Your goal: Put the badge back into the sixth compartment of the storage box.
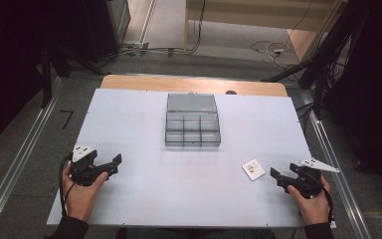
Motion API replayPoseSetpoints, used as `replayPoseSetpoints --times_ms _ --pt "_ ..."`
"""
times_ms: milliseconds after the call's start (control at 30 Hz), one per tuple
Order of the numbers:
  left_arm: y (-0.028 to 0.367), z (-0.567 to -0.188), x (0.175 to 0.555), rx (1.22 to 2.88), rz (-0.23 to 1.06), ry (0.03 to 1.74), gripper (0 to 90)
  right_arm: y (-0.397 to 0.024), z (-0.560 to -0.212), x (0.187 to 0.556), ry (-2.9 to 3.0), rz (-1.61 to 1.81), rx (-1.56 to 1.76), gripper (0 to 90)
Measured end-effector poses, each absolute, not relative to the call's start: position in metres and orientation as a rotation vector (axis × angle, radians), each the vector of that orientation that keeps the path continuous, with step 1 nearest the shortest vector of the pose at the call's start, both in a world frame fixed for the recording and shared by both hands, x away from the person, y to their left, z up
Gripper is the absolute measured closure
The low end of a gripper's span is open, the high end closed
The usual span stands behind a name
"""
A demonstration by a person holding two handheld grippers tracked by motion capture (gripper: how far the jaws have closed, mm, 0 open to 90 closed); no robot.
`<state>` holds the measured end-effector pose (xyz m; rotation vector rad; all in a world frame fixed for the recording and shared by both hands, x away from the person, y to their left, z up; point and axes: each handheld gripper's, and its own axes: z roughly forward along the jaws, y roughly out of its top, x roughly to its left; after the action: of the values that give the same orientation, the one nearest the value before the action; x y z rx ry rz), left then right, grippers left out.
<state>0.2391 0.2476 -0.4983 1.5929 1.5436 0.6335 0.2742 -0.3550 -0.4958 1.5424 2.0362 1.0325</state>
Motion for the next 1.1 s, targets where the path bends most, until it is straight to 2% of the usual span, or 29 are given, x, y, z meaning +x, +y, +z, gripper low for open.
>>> replayPoseSetpoints --times_ms 1100 --pt "0.246 -0.499 0.239 1.599 0.627 1.532 10.0 -0.327 -0.5 0.276 2.152 1.016 1.449 14.5"
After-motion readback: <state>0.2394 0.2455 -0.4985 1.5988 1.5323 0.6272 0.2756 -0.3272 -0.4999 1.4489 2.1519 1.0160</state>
